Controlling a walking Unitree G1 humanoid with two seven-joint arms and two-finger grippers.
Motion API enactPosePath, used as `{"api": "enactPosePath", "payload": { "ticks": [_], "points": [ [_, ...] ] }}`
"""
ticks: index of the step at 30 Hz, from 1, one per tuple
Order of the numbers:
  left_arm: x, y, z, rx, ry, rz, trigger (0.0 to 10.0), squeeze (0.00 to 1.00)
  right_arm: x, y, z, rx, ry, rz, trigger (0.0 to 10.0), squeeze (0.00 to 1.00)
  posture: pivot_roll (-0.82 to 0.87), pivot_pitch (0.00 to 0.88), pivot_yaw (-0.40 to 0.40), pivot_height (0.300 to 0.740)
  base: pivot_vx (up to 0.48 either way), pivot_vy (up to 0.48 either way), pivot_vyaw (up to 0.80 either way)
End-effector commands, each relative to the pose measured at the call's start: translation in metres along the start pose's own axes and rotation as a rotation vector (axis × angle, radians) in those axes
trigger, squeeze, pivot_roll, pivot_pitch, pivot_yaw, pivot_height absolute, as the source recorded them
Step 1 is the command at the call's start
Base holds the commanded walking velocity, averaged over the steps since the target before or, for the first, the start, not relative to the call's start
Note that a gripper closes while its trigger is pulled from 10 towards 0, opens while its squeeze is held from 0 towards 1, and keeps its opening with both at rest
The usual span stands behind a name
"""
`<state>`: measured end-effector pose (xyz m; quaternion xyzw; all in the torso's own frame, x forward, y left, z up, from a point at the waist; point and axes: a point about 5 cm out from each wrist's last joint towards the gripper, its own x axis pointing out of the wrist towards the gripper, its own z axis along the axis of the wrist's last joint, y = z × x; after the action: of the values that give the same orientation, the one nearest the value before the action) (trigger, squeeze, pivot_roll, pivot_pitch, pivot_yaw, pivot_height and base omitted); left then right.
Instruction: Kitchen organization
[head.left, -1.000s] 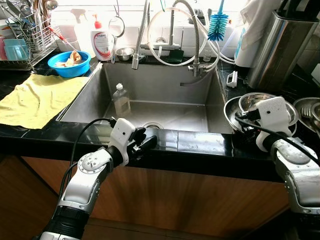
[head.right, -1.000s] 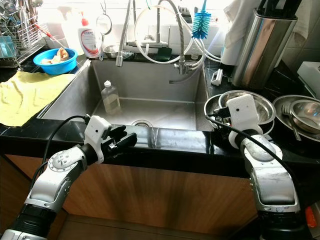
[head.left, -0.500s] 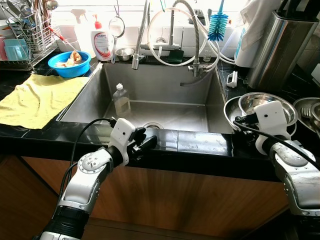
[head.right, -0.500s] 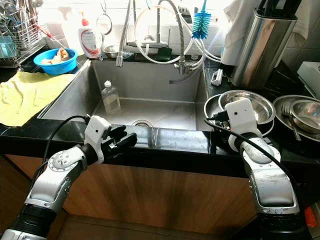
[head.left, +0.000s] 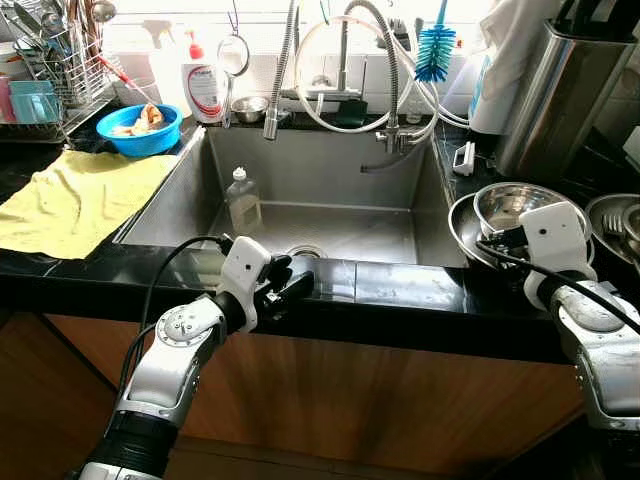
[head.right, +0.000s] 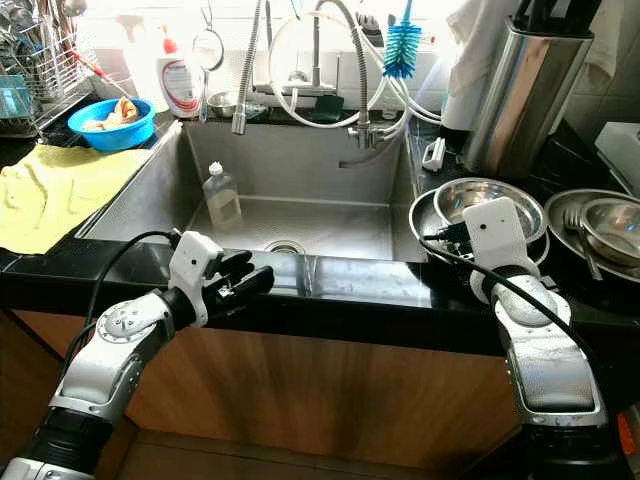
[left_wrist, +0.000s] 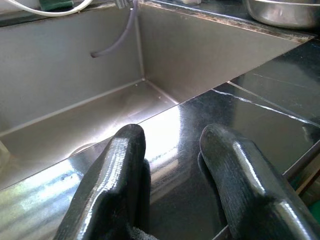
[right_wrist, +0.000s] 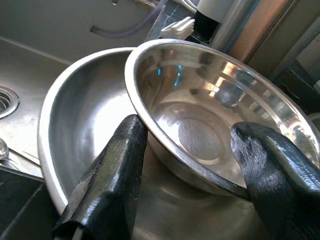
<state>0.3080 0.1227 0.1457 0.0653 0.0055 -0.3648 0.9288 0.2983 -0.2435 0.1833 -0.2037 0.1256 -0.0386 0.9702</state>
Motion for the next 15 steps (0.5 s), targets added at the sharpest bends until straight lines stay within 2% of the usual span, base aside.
{"api": "enactPosePath", "payload": {
  "ticks": [1, 3, 4, 15],
  "points": [
    [0.0014, -0.0015, -0.0055, -0.004, 0.040, -0.024, 10.0, 0.00, 0.0007, -0.0050, 0.0001, -0.002, 0.016, -0.020, 10.0, 0.00, -0.13, 0.000, 0.028, 0.740, 0.000, 0.000, 0.00],
    [0.0015, -0.0014, -0.0055, -0.004, 0.041, -0.024, 10.0, 0.00, 0.0008, -0.0052, -0.0002, -0.004, 0.017, -0.021, 10.0, 0.00, -0.13, 0.000, 0.027, 0.740, 0.000, 0.000, 0.00],
    [0.0016, -0.0014, -0.0055, -0.004, 0.041, -0.023, 10.0, 0.00, 0.0008, -0.0051, 0.0002, -0.008, 0.015, -0.018, 0.0, 0.00, -0.13, 0.000, 0.027, 0.740, 0.000, 0.000, 0.00],
    [0.0019, -0.0010, -0.0061, 0.000, 0.042, -0.017, 10.0, 0.00, 0.0019, -0.0032, 0.0063, -0.023, -0.023, -0.007, 0.0, 0.00, -0.13, 0.000, 0.026, 0.740, 0.000, 0.000, 0.00]
  ]
}}
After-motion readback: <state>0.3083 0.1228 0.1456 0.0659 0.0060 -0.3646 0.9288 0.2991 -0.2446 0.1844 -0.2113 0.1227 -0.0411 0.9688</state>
